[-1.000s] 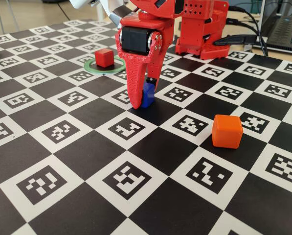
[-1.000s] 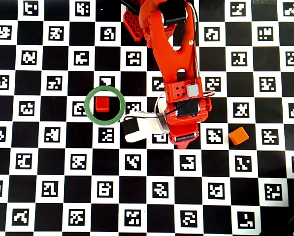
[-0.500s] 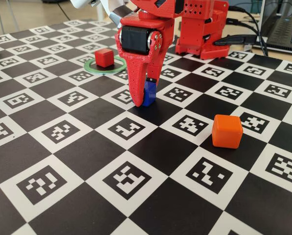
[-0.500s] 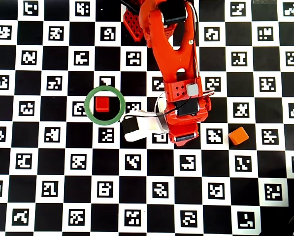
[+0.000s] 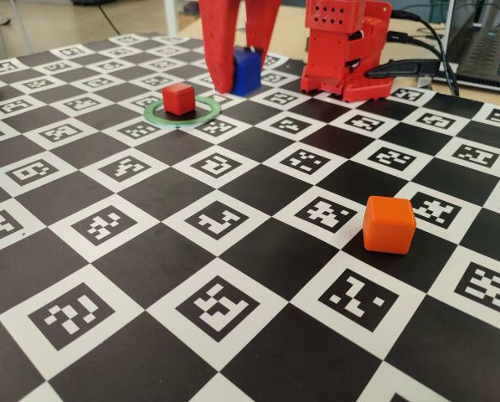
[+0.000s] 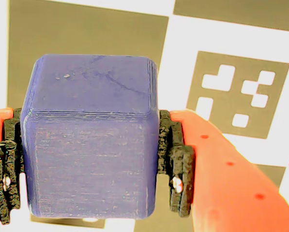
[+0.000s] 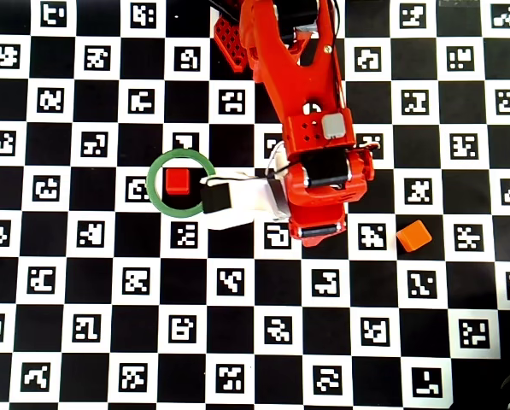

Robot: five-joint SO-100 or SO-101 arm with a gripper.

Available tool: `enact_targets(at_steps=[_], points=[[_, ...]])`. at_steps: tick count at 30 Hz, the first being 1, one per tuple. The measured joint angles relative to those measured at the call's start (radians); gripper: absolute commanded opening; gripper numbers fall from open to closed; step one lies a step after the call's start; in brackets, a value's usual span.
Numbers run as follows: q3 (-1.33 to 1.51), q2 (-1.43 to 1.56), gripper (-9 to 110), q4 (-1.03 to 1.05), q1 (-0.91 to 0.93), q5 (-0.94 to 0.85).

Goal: Grab the red cube then put it in the green circle then put the blue cube on top and finally the orange cube on top

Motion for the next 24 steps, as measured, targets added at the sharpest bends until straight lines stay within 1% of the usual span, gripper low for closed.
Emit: enact_targets(at_steps=[6, 24], points=[[-0.104, 0.014, 3, 0.106, 0.147, -0.078], [-0.067, 0.083, 3, 0.114, 0.65, -0.456]])
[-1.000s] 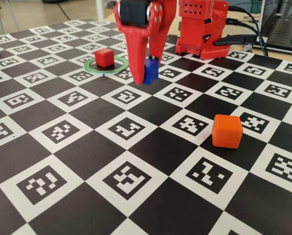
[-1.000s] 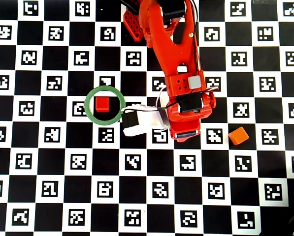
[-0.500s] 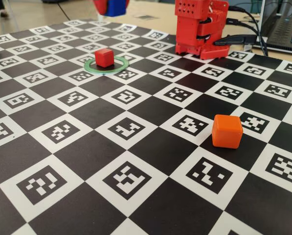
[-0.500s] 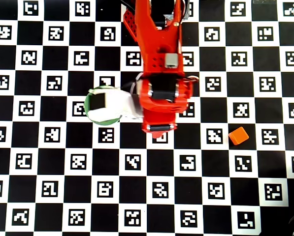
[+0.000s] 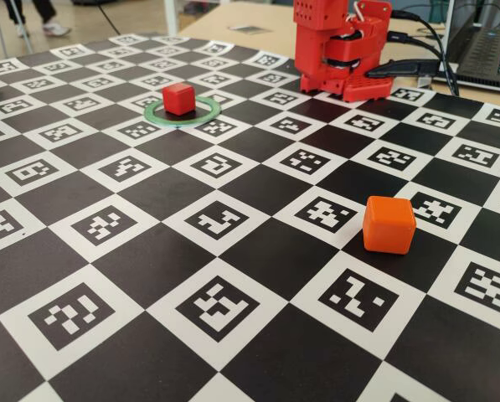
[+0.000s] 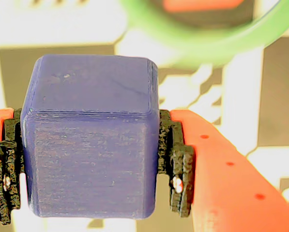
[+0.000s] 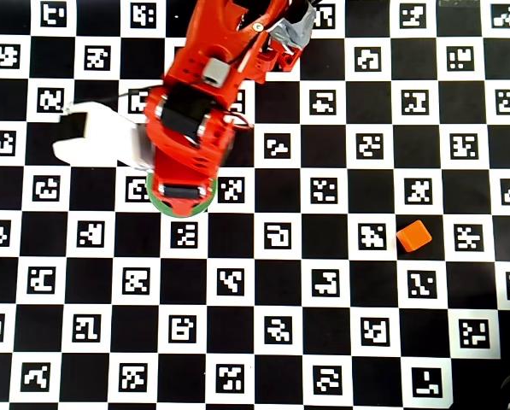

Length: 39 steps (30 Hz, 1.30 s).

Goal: Grab the red cube then put it in the green circle then put the blue cube on top and finally the orange cube on top

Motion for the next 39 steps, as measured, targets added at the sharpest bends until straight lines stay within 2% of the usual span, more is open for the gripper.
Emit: enact_targets(at_steps=[5, 12, 30, 39], points=[[0.067, 0.0, 3, -0.002, 0.091, -0.077], [0.196, 0.015, 3, -0.051, 0.12, -0.1], [0.471, 0.129, 3, -0.287, 0.023, 0.034], [0.577, 0.198, 3, -0.367, -0.021, 0.038]])
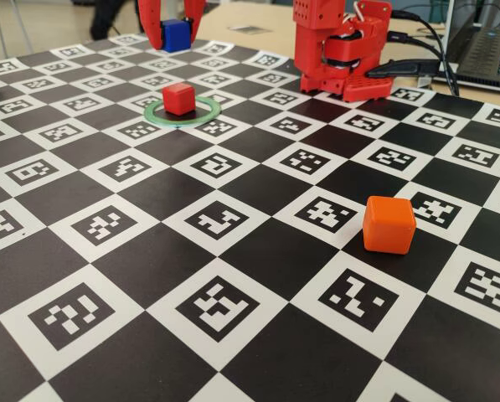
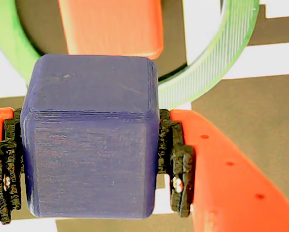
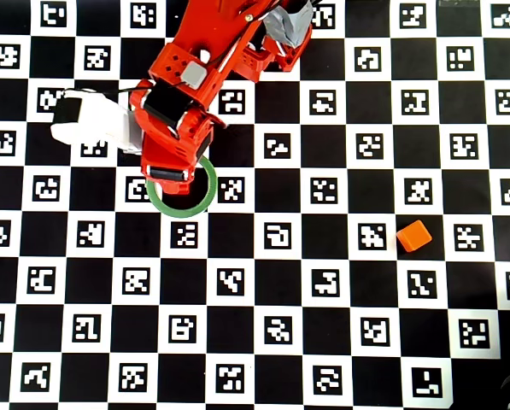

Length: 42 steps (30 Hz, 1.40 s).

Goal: Grab the red cube then put it in the green circle then put the blue cube on top and finally the orange cube on top

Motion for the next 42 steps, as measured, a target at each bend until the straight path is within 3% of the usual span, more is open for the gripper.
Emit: enact_targets(at_steps=[23, 42], points=[[0.158, 0.014, 3, -0.172, -0.006, -0.173], [0.196, 0.014, 3, -0.247, 0.02, -0.183]])
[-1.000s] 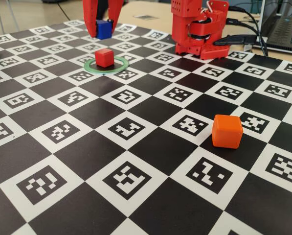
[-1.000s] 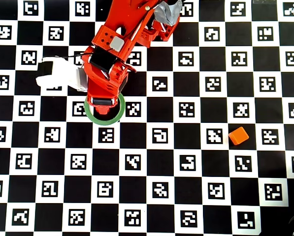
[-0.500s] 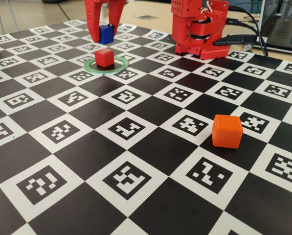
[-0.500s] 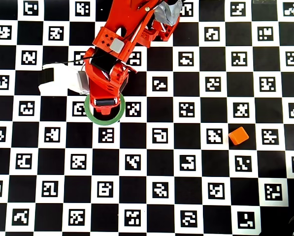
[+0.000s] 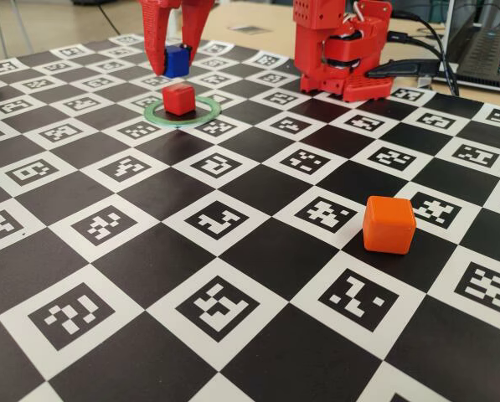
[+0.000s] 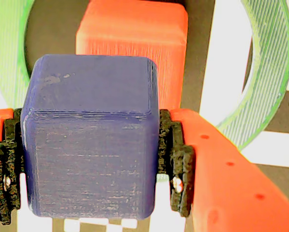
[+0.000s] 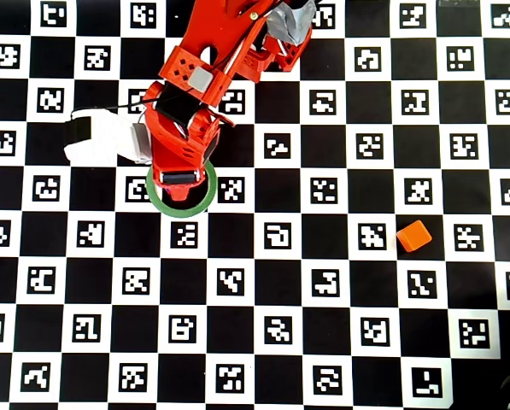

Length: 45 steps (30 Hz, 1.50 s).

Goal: Grab the red cube then put it in the green circle then put the blue cube on top and finally the orange cube on top

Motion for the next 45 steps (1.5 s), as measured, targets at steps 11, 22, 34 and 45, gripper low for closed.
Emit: enact_targets(at_steps=[11, 22, 34, 45], points=[[0.029, 0.0, 3, -0.028, 0.0, 0.0], [0.049, 0.0, 3, -0.048, 0.008, 0.0], [0.071, 0.0, 3, -0.069, 0.009, 0.0], [0.084, 0.0, 3, -0.083, 0.009, 0.0]])
